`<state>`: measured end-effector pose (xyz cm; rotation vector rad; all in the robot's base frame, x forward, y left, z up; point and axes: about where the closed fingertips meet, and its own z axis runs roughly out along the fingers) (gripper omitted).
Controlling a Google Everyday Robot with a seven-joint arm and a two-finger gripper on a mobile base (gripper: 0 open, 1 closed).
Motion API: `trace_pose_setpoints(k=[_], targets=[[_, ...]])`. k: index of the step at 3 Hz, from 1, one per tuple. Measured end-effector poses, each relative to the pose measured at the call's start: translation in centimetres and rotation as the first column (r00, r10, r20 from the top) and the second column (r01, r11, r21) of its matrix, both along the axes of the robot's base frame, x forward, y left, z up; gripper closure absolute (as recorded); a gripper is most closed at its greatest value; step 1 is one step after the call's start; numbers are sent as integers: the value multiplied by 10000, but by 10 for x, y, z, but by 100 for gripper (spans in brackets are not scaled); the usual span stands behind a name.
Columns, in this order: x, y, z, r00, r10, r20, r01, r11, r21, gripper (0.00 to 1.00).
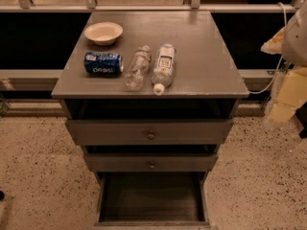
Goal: Place blue plastic bottle into bottom drawer
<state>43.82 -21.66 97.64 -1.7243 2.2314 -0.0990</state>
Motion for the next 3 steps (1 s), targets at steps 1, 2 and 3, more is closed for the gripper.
trace_pose_setpoints(k=[1, 2, 3], targets=[[1, -1, 0, 10000, 4, -12, -4, 10000, -41, 0], [9, -10, 0, 9999, 49, -158, -58, 9986, -534, 0], [43, 25, -12, 9717, 2360, -78, -2349, 9630, -1317, 0]])
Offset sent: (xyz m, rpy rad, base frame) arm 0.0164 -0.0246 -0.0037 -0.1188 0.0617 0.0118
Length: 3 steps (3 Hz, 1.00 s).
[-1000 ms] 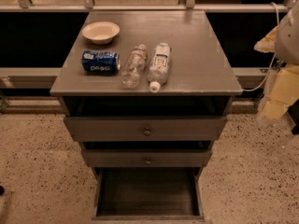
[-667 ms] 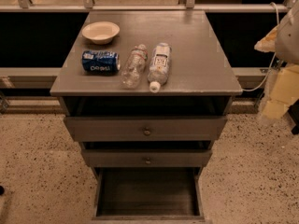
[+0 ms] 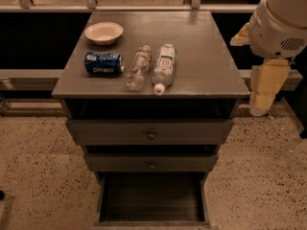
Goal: Place blue plastic bottle into bottom drawer
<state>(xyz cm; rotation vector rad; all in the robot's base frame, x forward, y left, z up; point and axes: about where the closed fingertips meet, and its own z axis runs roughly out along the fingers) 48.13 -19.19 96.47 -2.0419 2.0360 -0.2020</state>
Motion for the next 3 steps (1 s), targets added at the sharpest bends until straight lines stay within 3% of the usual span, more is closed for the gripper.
trace_pose_setpoints(k=[1, 2, 3], targets=[[0, -1, 2, 9991, 408, 110, -407, 9991, -98, 0], [5, 11, -1, 9915, 1289, 183, -1284, 9914, -256, 0], [20, 43, -12, 9466, 3156, 663, -3170, 9484, 112, 0]])
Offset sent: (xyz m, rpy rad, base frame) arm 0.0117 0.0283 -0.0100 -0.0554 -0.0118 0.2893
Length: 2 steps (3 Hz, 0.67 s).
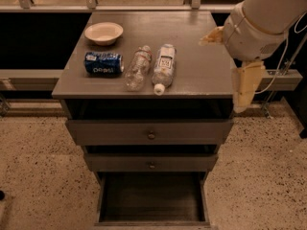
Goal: Place blue plastic bottle into bottom drawer
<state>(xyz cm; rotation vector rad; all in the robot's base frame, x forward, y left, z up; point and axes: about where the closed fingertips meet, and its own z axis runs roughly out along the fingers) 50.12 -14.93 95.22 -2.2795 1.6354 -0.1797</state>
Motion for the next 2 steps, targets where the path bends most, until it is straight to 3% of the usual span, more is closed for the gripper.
trace_pose_setpoints(k=[1, 2], targets=[[15, 28, -11, 9777, 2067, 369, -2062, 9784, -169, 0], [25, 41, -12, 9448, 2956, 1415, -3063, 9500, 601, 0]])
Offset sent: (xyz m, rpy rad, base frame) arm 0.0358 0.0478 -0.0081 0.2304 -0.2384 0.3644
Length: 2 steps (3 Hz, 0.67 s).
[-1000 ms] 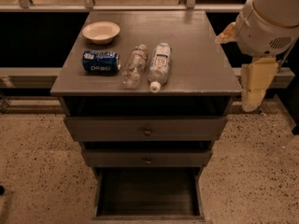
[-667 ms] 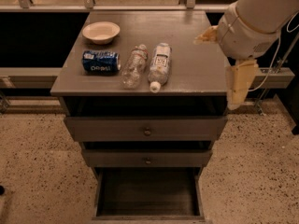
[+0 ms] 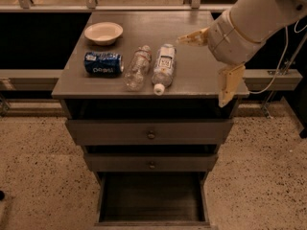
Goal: Place blue plastic bottle into bottom drawer
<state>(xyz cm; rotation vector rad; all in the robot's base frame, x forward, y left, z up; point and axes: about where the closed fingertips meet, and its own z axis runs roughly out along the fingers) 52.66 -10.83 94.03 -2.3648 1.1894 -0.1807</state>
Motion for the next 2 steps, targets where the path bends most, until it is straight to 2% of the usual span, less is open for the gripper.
trace_pose_setpoints(k=[1, 2], targets=[[-1, 2, 0, 10000, -5, -49, 5, 10000, -94, 0], [17, 24, 4, 9791, 2004, 355, -1912, 9654, -1773, 0]])
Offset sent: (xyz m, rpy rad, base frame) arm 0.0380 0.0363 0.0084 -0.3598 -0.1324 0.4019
